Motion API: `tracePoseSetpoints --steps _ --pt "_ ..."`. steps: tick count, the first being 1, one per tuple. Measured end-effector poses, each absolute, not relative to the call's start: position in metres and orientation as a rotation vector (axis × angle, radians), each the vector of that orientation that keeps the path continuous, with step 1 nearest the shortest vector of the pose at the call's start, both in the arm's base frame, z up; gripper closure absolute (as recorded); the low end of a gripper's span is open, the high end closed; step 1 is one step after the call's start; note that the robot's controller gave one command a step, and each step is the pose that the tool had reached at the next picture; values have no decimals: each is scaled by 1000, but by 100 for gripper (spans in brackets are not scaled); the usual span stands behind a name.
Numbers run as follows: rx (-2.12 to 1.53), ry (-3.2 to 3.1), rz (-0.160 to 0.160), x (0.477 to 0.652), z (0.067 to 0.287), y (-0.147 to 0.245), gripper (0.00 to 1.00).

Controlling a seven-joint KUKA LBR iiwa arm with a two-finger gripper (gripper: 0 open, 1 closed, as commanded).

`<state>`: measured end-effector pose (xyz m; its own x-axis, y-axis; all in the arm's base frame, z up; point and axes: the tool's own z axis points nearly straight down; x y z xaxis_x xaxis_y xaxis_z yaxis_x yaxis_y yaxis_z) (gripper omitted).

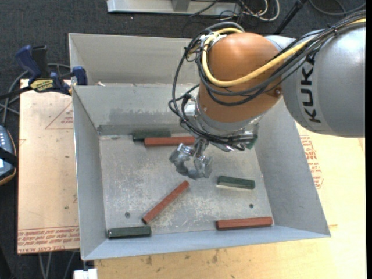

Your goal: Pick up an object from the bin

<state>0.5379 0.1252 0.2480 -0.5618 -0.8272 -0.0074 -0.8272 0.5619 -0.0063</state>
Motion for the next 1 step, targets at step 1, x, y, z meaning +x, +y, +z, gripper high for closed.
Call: tracePoseSetpoints --steps 1 --pt "-1470 2773 2 537 244 126 0"
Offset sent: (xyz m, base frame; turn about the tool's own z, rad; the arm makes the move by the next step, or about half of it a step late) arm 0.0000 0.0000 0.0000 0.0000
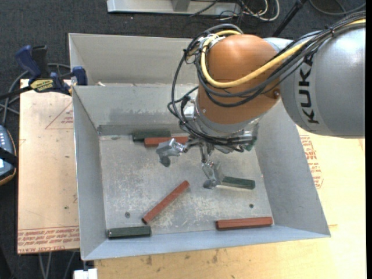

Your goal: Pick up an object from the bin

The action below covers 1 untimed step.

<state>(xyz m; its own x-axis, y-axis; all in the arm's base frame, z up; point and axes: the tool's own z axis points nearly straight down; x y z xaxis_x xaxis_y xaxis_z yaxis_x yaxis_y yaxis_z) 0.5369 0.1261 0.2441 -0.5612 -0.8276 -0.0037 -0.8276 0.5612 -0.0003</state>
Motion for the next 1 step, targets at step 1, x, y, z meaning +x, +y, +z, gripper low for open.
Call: tracePoseSetpoints --steps 1 --pt "-1506 2765 7 507 122 132 0"
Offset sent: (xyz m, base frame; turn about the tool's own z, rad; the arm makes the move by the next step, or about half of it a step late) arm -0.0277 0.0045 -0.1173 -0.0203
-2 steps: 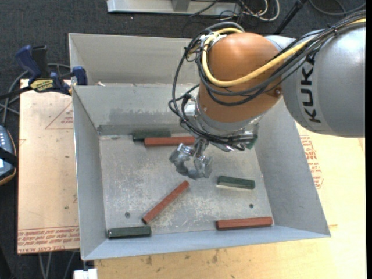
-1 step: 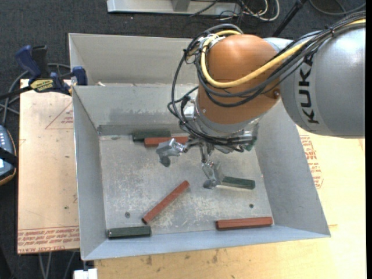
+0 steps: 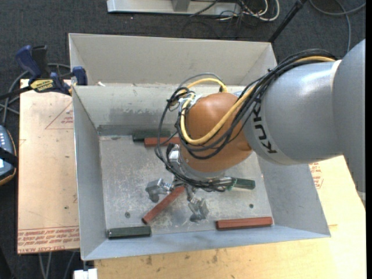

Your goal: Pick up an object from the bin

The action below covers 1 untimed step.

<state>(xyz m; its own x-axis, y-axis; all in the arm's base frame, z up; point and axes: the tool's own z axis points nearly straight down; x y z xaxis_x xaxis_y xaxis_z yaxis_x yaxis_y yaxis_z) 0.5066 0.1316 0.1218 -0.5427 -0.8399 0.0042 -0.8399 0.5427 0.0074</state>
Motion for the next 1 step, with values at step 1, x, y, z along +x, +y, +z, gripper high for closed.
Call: tracePoseSetpoints --steps 1 --pt "1955 -2460 -4 547 68 144 0"
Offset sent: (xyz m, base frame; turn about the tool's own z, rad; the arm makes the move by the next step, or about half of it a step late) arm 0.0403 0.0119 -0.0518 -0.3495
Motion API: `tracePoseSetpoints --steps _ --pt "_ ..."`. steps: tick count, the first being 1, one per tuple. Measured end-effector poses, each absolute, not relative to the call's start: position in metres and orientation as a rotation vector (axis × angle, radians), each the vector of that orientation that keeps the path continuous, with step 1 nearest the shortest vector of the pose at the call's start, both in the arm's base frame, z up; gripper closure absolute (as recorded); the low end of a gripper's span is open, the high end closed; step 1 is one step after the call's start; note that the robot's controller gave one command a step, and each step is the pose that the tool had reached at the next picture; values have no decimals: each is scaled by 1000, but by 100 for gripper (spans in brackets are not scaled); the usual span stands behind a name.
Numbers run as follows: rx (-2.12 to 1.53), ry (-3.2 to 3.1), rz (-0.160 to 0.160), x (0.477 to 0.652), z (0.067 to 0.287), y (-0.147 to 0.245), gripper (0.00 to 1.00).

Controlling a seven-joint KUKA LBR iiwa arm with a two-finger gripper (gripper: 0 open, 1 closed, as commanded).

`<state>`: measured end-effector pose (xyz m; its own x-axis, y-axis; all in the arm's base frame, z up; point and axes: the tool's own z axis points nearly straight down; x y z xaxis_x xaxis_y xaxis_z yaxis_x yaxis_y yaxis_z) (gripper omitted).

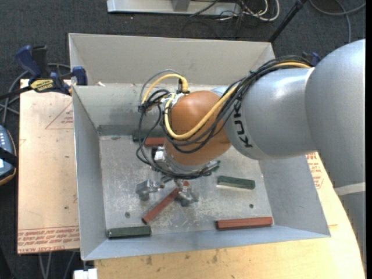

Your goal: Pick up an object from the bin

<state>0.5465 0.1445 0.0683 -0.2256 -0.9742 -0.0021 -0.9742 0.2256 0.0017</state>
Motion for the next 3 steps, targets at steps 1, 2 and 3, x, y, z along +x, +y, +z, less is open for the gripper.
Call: tracePoseSetpoints --steps 1,2,3 --pt "-1952 2459 3 547 70 144 100" --pt "-2017 2396 -2 526 197 166 100" --pt "-2031 2381 -7 551 339 139 100"
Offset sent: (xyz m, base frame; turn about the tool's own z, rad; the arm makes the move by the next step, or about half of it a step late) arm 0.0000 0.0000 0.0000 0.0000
